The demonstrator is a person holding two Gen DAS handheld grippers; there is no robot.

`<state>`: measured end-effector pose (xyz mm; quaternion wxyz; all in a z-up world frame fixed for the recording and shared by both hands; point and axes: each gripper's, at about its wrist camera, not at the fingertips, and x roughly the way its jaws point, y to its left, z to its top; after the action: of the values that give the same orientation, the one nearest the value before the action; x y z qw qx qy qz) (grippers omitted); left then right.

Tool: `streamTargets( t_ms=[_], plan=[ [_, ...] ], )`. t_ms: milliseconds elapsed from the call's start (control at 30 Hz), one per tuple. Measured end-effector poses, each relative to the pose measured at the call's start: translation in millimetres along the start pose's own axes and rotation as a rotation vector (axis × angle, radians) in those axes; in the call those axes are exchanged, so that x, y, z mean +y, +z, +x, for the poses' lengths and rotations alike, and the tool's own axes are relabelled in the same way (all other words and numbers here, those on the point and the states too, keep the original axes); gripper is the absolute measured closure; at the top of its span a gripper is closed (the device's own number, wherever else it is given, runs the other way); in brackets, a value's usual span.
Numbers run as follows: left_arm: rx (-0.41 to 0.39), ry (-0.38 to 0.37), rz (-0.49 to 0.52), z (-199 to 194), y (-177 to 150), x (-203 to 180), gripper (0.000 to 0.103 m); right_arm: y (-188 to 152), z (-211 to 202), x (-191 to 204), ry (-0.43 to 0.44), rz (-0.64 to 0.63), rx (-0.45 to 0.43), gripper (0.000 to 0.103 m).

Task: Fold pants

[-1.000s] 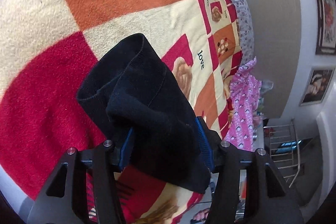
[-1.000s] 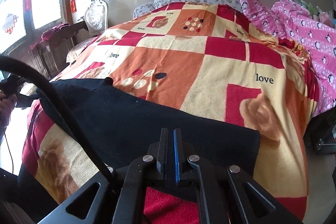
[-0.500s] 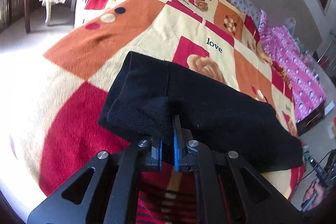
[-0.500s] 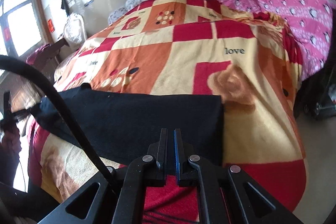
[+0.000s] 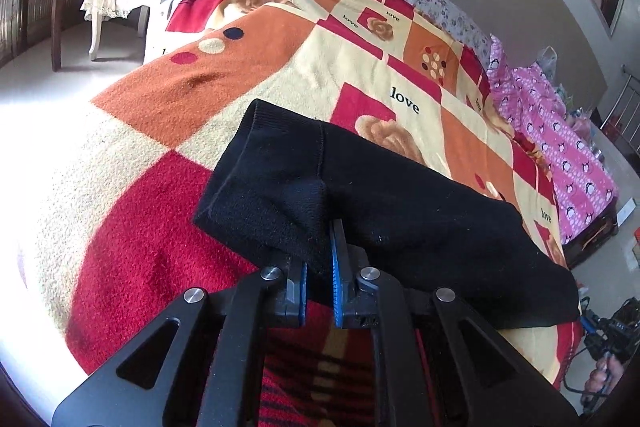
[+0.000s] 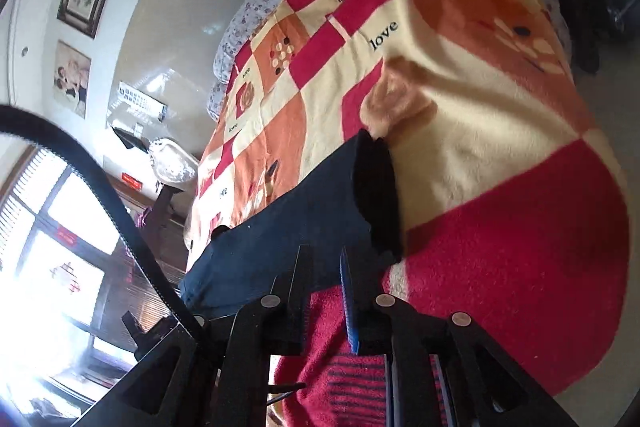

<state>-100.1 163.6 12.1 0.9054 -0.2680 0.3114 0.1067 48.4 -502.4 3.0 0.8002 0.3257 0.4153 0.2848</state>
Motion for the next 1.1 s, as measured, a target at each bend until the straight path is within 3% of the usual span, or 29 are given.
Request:
streamTargets(
  t_ms=[133,267,367,500,633,767,800,900,933,1033,1100],
  plan=[
    [0.007,-0.017,-0.018,-5.3,-2.5,2.6,0.095,-7.3,10.8,5.2,-0.037,-0.008,-0.004,0.090],
    [0.000,-0.008,-0.012,-3.6,-7.0,1.1,0.095,-15.6,11.7,73.2,-0.151,-0.388,-0.121,0.090],
    [0.001,-0.005,-0.018,-4.9,-6.3,0.8,0.095,-21.4,48.7,95.8,-0.231,-0.517,-0.026,0.090],
    [-0.003,0.014,-0.004,-10.5,-11.9,0.0,0.095,-41.3,87.5,97.1,-0.457,-0.690,0.086,0.090],
    [-0.018,0.033,0.019,-17.2,-18.8,-0.6,0.095,-37.0,63.6,72.5,-0.440,-0.623,0.057,0.090],
    [-0.053,0.092,0.043,-25.1,-16.1,2.7,0.078,-36.8,64.2,74.1,-0.438,-0.614,0.073,0.086],
    [-0.063,0.119,0.046,-27.0,-13.9,5.0,0.068,-37.0,68.7,78.2,-0.447,-0.628,0.079,0.083],
    [-0.083,0.131,0.041,-31.8,-8.0,10.5,0.065,-39.7,74.7,86.9,-0.439,-0.647,0.098,0.067],
    [-0.099,0.159,0.056,-34.4,-6.7,7.2,0.065,-39.0,78.1,88.5,-0.438,-0.649,0.103,0.065],
    [-0.218,0.346,0.146,-48.4,-4.0,-5.9,0.065,-40.2,79.9,94.6,-0.472,-0.648,0.115,0.065],
    [-0.288,0.390,0.135,-61.1,0.8,-4.0,0.065,-42.3,79.2,102.9,-0.485,-0.654,0.102,0.065]
  ],
)
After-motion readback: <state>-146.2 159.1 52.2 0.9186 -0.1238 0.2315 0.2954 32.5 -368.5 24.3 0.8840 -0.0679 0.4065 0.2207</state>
